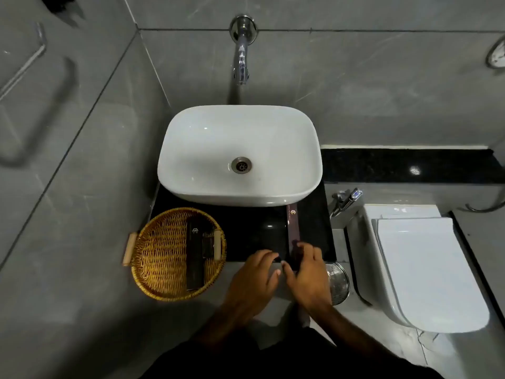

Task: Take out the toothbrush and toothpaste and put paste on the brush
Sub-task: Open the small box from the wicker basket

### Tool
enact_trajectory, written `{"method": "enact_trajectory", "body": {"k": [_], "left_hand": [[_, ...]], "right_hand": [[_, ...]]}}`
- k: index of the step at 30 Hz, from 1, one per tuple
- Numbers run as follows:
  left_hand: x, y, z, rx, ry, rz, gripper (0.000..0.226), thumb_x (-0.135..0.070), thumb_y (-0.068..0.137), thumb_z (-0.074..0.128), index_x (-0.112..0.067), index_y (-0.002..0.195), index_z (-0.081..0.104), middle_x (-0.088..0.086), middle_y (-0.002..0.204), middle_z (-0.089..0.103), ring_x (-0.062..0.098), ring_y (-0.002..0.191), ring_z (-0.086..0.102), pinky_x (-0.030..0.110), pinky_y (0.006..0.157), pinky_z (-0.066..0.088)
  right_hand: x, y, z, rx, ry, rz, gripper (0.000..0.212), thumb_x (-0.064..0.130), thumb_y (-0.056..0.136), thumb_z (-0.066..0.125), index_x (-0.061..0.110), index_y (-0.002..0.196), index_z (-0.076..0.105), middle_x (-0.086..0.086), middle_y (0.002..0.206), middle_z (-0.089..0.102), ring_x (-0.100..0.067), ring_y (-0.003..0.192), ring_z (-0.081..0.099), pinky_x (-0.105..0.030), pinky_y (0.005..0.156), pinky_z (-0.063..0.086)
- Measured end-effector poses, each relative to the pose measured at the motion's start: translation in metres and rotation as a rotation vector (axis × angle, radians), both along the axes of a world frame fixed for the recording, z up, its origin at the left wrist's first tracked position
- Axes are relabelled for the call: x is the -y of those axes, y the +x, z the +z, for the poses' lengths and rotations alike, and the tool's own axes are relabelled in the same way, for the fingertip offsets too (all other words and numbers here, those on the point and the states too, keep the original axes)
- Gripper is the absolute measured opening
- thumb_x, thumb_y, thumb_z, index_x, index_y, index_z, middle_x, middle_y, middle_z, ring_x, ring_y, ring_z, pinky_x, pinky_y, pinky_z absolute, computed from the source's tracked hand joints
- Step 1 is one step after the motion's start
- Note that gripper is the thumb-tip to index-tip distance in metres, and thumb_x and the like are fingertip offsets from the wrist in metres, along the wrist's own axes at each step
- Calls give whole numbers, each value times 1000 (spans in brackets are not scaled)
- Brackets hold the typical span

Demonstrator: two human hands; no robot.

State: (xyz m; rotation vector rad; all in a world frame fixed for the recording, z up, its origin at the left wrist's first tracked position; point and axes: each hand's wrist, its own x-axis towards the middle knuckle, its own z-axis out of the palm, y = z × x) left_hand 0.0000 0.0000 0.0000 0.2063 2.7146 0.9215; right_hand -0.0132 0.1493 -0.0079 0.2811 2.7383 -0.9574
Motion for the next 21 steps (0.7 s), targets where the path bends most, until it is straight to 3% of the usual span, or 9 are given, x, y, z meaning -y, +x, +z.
{"method": "enact_trajectory", "body": {"k": [4, 7, 10, 13, 17, 21], "left_hand": [[0, -4, -1, 31, 11, -54, 39, -34, 101, 34, -26, 137, 46, -3, 136, 53, 11, 114, 53, 26, 91, 44], [1, -11, -4, 77, -33, -92, 42, -24, 101, 35, -27, 142, 41, -2, 140, 49, 16, 110, 56, 26, 84, 43], [0, -22, -6, 140, -76, -138, 54, -13, 97, 40, -32, 147, 32, -4, 148, 43, 21, 115, 57, 34, 91, 48], [-10, -34, -5, 167, -43, -161, 52, -22, 100, 40, -32, 149, 27, -1, 151, 41, 23, 125, 52, 43, 102, 48], [-27, -52, -3, 237, 237, 133, 60, -44, 98, 45, -28, 152, 23, 3, 152, 44, 23, 133, 49, 42, 109, 43], [-39, -73, 0, 332, 504, 519, 66, -52, 93, 49, -24, 149, 27, 5, 142, 53, 24, 120, 59, 44, 102, 50]], "right_hand": [[10, -25, -2, 22, 3, -136, 52, 29, 86, 79, 8, 124, 52, -15, 127, 53, -33, 111, 63, -45, 94, 56], [15, -38, -10, 45, 29, -138, 47, 24, 86, 77, 8, 120, 50, -15, 126, 53, -36, 112, 63, -48, 93, 57], [15, -42, -16, 39, 90, -143, 46, 23, 85, 75, 10, 120, 48, -15, 124, 54, -37, 113, 59, -48, 93, 55], [10, -37, -21, 75, 175, -118, 43, 24, 85, 71, 11, 118, 48, -16, 121, 59, -36, 112, 59, -46, 89, 54], [0, -15, -15, 88, 88, -60, 31, 27, 89, 66, 16, 111, 46, -9, 109, 63, -30, 98, 66, -39, 76, 55], [-20, 27, 13, 87, 44, -27, 41, 38, 82, 72, 37, 103, 37, 9, 98, 63, -15, 85, 67, -27, 68, 54]]}}
